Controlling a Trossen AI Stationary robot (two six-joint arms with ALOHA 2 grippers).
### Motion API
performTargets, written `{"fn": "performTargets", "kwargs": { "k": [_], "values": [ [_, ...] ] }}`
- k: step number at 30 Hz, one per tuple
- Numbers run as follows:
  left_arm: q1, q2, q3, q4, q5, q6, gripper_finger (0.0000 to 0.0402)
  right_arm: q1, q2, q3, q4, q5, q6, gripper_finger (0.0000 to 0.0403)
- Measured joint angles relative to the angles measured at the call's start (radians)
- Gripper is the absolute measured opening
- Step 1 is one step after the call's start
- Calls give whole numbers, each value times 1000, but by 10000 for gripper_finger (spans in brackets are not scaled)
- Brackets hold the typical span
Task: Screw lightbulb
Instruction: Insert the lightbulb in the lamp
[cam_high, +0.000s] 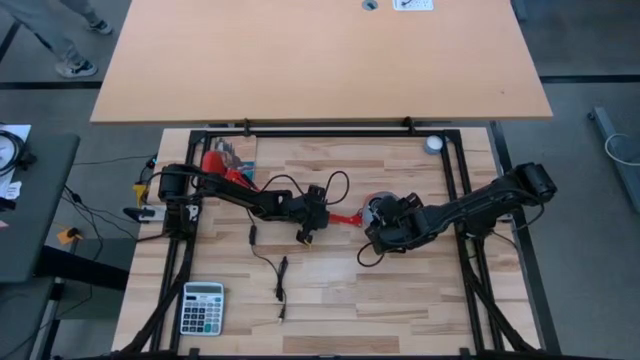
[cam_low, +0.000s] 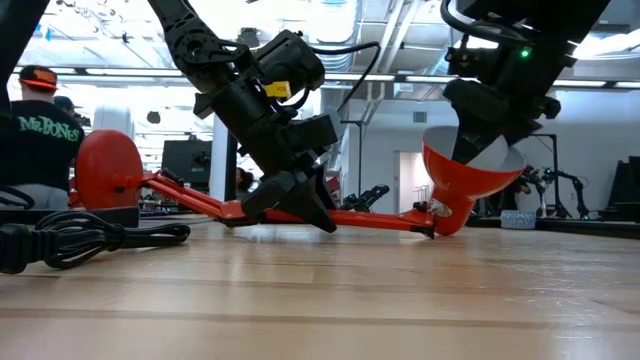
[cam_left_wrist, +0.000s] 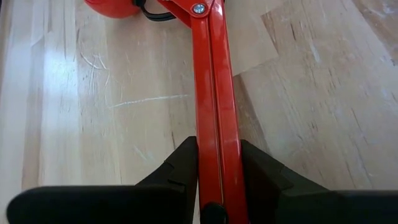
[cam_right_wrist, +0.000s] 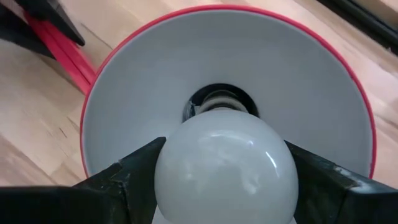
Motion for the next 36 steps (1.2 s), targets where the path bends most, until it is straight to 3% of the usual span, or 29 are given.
{"fn": "performTargets", "kwargs": {
  "k": [13,25,32,36],
  "values": [
    [0,0,0,1,4,-2,82,0,0,0,-1,-7,99,286],
    [0,0,0,4,5,21,82,-26,-2,1,0,-45,534,286],
    [0,0,0,4,5,60,82,-26,-1,1,0,-53,598,290],
    [3,0,0,8,12,77,82,-26,1,0,-23,-65,597,316]
  ]
}}
